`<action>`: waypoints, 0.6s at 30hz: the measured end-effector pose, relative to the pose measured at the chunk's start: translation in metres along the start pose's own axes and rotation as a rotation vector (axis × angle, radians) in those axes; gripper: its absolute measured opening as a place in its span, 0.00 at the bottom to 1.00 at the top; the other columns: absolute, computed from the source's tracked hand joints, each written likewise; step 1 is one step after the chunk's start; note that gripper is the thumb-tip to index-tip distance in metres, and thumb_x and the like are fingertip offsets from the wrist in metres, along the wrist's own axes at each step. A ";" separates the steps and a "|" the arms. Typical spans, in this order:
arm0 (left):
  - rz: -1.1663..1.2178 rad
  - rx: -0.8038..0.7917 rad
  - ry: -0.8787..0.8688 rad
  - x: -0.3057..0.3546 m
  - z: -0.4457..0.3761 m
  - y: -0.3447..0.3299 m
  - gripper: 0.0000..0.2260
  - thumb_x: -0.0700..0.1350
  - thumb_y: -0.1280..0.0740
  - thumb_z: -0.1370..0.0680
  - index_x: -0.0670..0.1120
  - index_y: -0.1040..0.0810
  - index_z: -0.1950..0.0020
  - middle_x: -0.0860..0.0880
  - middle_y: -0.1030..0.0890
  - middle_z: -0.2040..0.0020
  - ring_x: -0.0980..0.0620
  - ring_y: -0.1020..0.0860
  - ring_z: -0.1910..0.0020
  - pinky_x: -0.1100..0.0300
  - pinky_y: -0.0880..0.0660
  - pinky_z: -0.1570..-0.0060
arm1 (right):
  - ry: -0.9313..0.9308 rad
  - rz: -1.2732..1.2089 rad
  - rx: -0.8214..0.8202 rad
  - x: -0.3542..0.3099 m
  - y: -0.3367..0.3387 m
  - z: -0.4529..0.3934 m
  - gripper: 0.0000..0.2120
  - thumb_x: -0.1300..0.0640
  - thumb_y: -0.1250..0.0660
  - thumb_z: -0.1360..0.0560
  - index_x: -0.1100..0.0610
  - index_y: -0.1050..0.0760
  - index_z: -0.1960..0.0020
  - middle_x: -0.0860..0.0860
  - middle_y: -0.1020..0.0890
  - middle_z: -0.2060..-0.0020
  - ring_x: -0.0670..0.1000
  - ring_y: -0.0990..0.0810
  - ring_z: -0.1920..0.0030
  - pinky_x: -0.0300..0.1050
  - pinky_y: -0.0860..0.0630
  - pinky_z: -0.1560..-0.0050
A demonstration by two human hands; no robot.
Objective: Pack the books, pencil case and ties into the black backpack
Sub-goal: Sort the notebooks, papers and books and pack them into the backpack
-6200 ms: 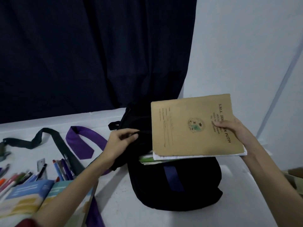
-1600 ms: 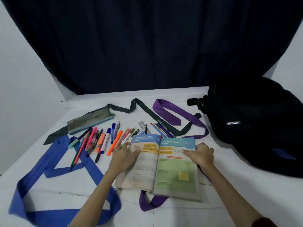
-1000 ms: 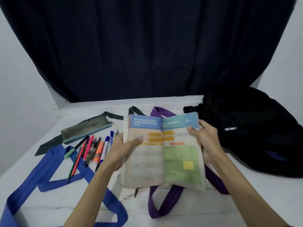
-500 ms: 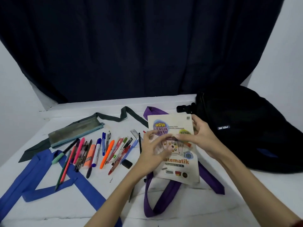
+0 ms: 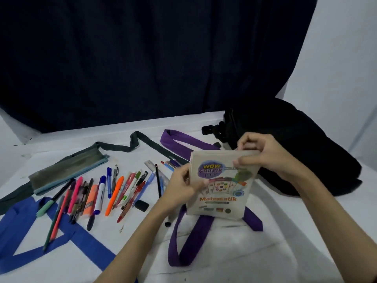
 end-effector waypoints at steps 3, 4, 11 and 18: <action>-0.014 -0.031 -0.083 0.001 -0.003 -0.009 0.11 0.38 0.29 0.28 0.51 0.22 0.50 0.51 0.17 0.52 0.53 0.18 0.52 0.59 0.20 0.55 | -0.032 0.297 -0.133 -0.013 0.011 0.002 0.11 0.65 0.23 0.36 0.55 0.22 0.59 0.49 0.17 0.63 0.45 0.19 0.61 0.41 0.23 0.61; -0.037 -0.042 -0.114 0.004 -0.005 -0.011 0.11 0.37 0.29 0.28 0.52 0.22 0.51 0.52 0.17 0.53 0.55 0.18 0.53 0.59 0.20 0.56 | -0.049 0.430 -0.190 -0.015 0.010 0.001 0.11 0.61 0.23 0.35 0.52 0.22 0.57 0.47 0.18 0.61 0.45 0.19 0.59 0.42 0.23 0.58; -0.162 -0.181 -0.251 0.051 -0.043 -0.033 0.11 0.40 0.27 0.28 0.46 0.20 0.47 0.48 0.17 0.52 0.53 0.18 0.55 0.57 0.20 0.56 | -0.172 0.433 -0.262 -0.020 0.039 0.015 0.09 0.60 0.26 0.30 0.57 0.20 0.51 0.51 0.15 0.58 0.49 0.16 0.59 0.45 0.18 0.57; -0.194 -0.118 -0.193 0.062 -0.111 -0.061 0.12 0.43 0.30 0.25 0.51 0.25 0.43 0.51 0.20 0.49 0.54 0.20 0.50 0.62 0.22 0.53 | -0.283 0.068 0.059 0.022 0.148 0.035 0.14 0.65 0.23 0.36 0.60 0.20 0.52 0.56 0.14 0.59 0.58 0.15 0.60 0.52 0.18 0.60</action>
Point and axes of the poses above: each hand's wrist, its own z-axis away from the middle knuckle, its own y-axis out of the back of the hand, x = y × z, the point moved 1 cm from there along -z, towards the middle knuckle
